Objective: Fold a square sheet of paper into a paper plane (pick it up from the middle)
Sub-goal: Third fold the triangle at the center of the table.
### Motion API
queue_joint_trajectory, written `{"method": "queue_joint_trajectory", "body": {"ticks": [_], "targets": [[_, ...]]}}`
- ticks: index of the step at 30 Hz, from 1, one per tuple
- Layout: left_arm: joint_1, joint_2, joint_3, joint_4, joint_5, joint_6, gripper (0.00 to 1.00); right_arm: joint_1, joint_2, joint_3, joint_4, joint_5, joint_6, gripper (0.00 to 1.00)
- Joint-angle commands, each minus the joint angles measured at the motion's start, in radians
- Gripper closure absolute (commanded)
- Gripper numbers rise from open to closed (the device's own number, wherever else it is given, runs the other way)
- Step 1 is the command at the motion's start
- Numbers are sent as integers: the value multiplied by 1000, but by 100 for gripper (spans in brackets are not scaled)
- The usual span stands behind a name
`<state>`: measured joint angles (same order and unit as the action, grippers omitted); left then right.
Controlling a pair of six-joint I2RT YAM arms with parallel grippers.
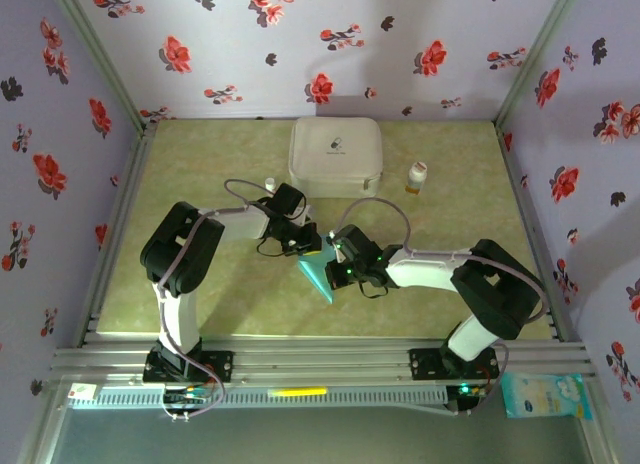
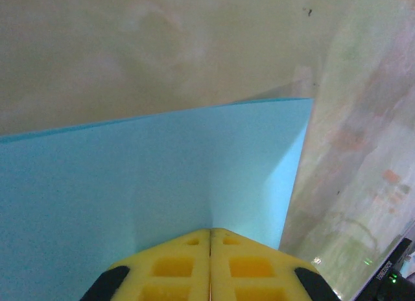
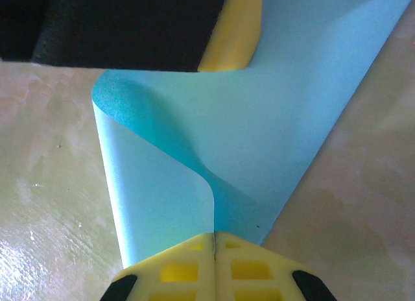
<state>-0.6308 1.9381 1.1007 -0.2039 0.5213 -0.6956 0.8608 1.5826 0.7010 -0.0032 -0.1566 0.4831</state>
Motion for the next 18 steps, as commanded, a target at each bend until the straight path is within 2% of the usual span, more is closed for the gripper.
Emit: {"method": "queue_joint_trajectory", "body": {"ticks": [1, 18], "targets": [[-6, 17, -2, -60, -39, 17, 93, -8, 14, 28, -22, 19, 2, 100], [-6, 16, -4, -57, -38, 18, 93, -8, 28, 36, -36, 16, 4, 100]]}}
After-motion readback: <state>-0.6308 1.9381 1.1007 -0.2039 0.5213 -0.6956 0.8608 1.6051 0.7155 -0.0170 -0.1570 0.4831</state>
